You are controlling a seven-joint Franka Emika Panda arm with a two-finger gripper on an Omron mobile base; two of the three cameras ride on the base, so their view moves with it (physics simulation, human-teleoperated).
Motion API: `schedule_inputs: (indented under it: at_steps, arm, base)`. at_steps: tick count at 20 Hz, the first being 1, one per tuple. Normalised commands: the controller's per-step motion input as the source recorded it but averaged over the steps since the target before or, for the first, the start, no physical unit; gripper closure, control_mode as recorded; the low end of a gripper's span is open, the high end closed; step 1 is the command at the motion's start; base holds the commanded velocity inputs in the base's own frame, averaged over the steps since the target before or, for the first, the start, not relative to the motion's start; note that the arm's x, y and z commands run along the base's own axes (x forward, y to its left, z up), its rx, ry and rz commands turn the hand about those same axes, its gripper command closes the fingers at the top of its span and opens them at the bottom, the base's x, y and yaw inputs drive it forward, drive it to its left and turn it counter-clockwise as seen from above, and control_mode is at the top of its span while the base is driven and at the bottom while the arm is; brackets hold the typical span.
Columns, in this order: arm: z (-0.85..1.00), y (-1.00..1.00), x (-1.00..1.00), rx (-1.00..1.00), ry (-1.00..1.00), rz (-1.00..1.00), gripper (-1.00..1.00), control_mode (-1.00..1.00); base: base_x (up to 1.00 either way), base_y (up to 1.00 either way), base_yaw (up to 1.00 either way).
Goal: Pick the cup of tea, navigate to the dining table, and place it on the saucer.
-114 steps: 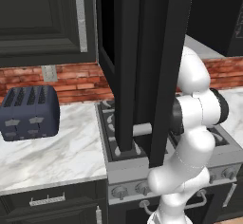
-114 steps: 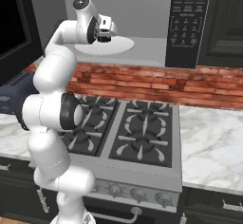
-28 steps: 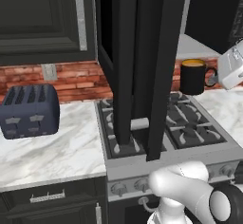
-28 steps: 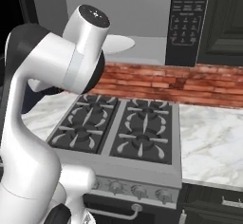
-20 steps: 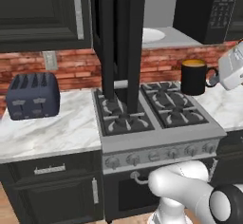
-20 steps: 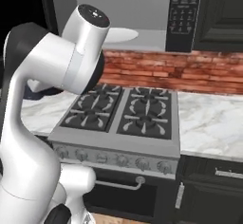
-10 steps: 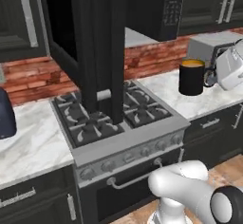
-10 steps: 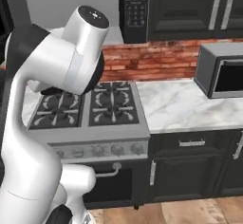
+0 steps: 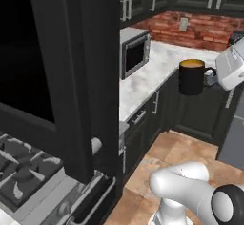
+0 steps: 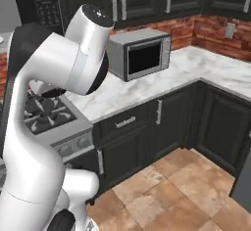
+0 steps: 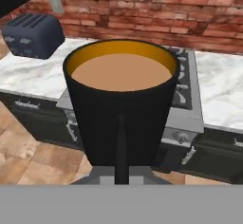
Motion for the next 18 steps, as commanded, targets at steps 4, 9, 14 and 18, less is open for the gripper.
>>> schedule_inputs:
  at_steps: [4,9,14,18]
  arm:
    - [0.0,0.0,0.0,0.0,0.0,0.0,1.0,1.0]
    - [0.0,0.0,0.0,0.0,0.0,0.0,1.0,1.0]
    - [0.0,0.0,0.0,0.0,0.0,0.0,1.0,1.0]
    - [0.0,0.0,0.0,0.0,0.0,0.0,1.0,1.0]
  base:
    - [0.03,0.0,-0.87]
    - [0.03,0.0,-0.88]
    - [0.04,0.0,-0.88]
    - [0.1,0.0,-0.86]
